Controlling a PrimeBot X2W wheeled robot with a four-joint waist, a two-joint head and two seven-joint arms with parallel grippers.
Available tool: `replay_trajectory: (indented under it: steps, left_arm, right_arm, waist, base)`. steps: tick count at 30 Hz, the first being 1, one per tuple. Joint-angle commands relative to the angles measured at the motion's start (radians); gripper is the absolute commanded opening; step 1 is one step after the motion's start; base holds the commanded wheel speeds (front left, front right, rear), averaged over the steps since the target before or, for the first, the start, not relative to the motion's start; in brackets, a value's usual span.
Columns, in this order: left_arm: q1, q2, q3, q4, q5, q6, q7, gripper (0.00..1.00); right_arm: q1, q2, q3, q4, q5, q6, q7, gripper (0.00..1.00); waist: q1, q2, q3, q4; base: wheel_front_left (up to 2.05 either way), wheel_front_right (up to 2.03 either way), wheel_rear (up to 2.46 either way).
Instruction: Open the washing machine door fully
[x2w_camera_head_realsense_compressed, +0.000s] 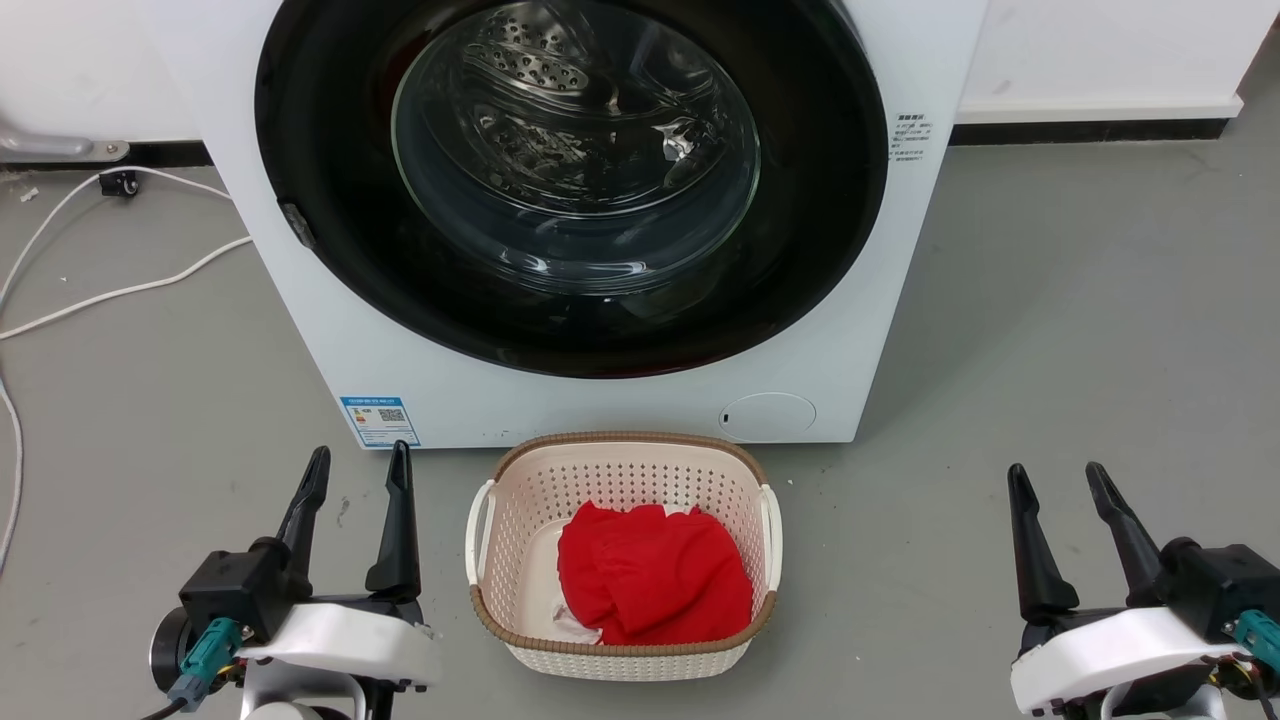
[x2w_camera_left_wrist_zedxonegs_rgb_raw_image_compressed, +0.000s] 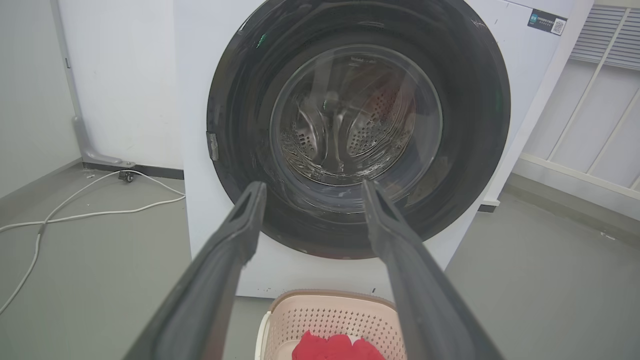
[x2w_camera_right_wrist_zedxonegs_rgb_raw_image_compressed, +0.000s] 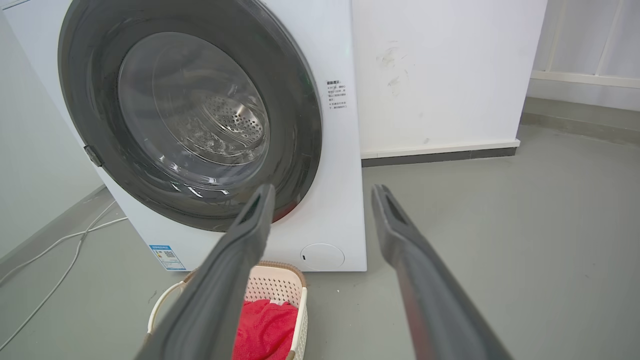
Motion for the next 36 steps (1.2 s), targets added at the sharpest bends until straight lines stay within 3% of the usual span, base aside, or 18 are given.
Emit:
replay_trajectory:
  steps: [1,27,36]
  left_arm:
    - [0.004,0.007,-0.002,-0.002,0.027,0.006,-0.009,1.0]
    - [0.018,0.002,0.001,0.001,0.186,0.016,-0.059,1.0]
    - [0.014,-0.003,0.004,0.003,0.16,0.01,-0.058,1.0]
  right_arm:
    - [0.0,0.003,0.002,-0.008,-0.029,0.0,-0.007,1.0]
    - [0.015,0.004,0.004,-0.005,-0.185,0.0,-0.022,1.0]
    - [0.007,0.004,0.0,0.008,-0.155,0.0,-0.022,1.0]
  waist:
    - [0.0,0.0,0.0,0.0]
    - [0.0,0.0,0.005,0.0]
    - [0.0,0.0,0.008,0.006]
  base:
    - [0.0,0.0,0.0]
    - [0.0,0.0,0.0]
    - [0.0,0.0,0.0]
